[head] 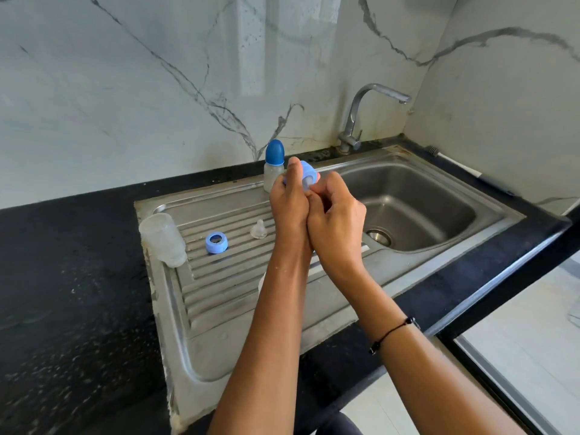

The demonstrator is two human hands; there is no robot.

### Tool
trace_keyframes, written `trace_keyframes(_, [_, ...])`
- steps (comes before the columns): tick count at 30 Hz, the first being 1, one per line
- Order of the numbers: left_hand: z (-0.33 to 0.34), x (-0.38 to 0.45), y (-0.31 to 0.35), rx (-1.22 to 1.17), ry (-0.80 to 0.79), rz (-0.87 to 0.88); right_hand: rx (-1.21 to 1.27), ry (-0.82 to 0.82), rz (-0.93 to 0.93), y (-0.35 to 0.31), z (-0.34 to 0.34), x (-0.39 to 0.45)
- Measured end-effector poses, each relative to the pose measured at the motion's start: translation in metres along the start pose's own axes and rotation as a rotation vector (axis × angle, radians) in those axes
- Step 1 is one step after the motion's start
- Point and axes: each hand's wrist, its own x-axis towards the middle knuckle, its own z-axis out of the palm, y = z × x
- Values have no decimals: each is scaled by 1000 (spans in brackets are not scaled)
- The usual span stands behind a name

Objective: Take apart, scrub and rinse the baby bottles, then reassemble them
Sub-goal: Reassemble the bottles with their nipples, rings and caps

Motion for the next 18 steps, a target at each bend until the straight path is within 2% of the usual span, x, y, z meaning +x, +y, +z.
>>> trace_keyframes(2, [-1,1,-2,-5,-15,-20,-76,2,-132,3,0,1])
trace_keyframes(4, [-3,2,-6,-79,-58,-101,-117,-19,-154,4,-3,3])
trace_keyframes(5, [-5,2,-7,-155,-94,-173,-103,-48,-72,4,-5,6])
trace_keyframes(8, [-12,2,-4,-332,-176,-298,106,-151,351,0,-9,14])
trace_keyframes(10, [-18,2,-2,-337,-182,-287,159,-179,435,1,-9,20])
trace_keyframes(12, [-21,3,2,-272,-198,-262,104,-138,364,2,-11,25])
trace_keyframes(14, [-22,6,6,-88,-200,-222,19,-87,253,6,-15,28])
trace_keyframes(16, [-19,6,7,109,-198,-156,-53,-101,157,8,-16,28])
trace_keyframes(18, [-15,5,6,180,-169,-84,-62,-113,141,11,-13,24])
